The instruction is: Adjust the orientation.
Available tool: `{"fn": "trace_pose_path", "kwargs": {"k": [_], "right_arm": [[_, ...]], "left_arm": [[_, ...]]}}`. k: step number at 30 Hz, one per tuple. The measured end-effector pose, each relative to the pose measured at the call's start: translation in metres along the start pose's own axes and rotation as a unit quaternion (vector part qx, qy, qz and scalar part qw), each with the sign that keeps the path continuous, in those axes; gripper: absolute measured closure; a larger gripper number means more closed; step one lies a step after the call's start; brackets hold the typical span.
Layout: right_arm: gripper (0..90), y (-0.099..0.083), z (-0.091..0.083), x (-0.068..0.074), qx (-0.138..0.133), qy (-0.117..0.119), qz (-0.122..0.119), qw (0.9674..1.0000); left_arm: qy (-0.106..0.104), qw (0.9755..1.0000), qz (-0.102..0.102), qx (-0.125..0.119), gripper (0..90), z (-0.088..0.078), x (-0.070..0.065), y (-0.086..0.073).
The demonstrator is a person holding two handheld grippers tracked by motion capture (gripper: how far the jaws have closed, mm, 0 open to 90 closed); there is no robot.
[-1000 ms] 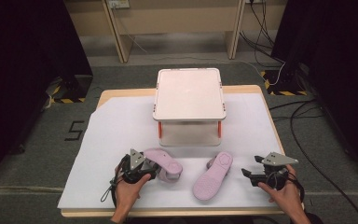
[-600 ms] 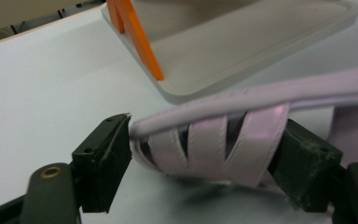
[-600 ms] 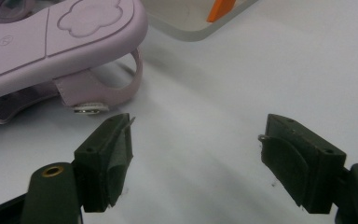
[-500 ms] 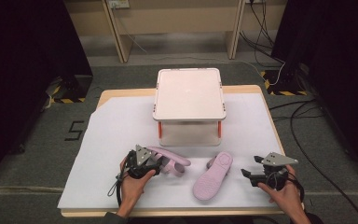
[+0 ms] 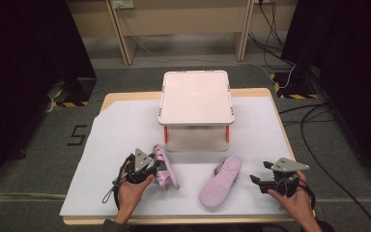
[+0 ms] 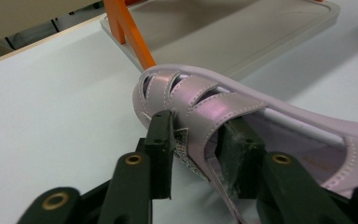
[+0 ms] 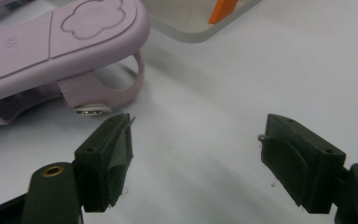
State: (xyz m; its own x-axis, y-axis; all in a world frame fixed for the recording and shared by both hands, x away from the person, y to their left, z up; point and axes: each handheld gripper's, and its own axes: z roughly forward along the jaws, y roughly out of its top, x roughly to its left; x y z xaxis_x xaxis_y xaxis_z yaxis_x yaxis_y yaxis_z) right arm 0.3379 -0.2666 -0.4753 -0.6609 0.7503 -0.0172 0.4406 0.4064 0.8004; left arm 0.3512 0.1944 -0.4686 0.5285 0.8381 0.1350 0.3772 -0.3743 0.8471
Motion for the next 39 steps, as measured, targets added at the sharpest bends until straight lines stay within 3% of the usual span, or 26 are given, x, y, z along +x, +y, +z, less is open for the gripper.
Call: {"fn": "trace_pose_path", "kwargs": {"k": [5, 7, 8, 11, 16, 17, 21, 25, 33, 39], "right_arm": [[25.3, 0.000, 0.000, 0.000, 0.000, 0.000, -0.001, 1.0000], [25.3, 0.000, 0.000, 0.000, 0.000, 0.000, -0.002, 1.0000], [25.3, 0.000, 0.000, 0.000, 0.001, 0.000, -0.002, 1.0000], [25.3, 0.000, 0.000, 0.001, 0.001, 0.001, -0.003, 1.0000], [25.3, 0.000, 0.001, 0.001, 0.002, 0.002, -0.002, 1.0000], [25.3, 0.000, 0.001, 0.001, 0.002, 0.002, -0.004, 1.0000], [25.3, 0.000, 0.000, 0.001, 0.003, 0.002, -0.004, 1.0000], [25.3, 0.000, 0.001, 0.001, 0.002, 0.004, -0.003, 1.0000], [25.3, 0.000, 0.001, 0.001, 0.004, 0.003, -0.006, 1.0000], [25.3, 0.000, 0.001, 0.001, 0.004, 0.005, -0.007, 1.0000]], "left_arm": [[-0.021, 0.9994, 0.028, 0.006, 78.9, -0.013, 0.000, 0.003], [-0.019, 0.9983, 0.054, 0.009, 81.7, -0.018, 0.000, 0.005], [-0.020, 0.9982, 0.054, 0.016, 82.0, -0.020, -0.001, 0.005], [-0.028, 0.9990, 0.033, -0.007, 86.9, -0.026, 0.002, 0.008], [-0.039, 0.9978, 0.051, 0.014, 76.9, -0.016, -0.001, 0.006], [-0.048, 0.9979, 0.038, 0.023, 74.5, -0.011, -0.004, 0.002], [-0.064, 0.9974, 0.020, 0.026, 68.5, -0.003, -0.008, -0.002], [-0.060, 0.9978, 0.017, 0.023, 63.3, -0.005, -0.009, -0.001], [-0.056, 0.9984, -0.008, -0.003, 49.8, -0.016, -0.010, 0.005], [-0.056, 0.9982, -0.018, -0.011, 36.6, -0.021, -0.020, 0.011]]}}
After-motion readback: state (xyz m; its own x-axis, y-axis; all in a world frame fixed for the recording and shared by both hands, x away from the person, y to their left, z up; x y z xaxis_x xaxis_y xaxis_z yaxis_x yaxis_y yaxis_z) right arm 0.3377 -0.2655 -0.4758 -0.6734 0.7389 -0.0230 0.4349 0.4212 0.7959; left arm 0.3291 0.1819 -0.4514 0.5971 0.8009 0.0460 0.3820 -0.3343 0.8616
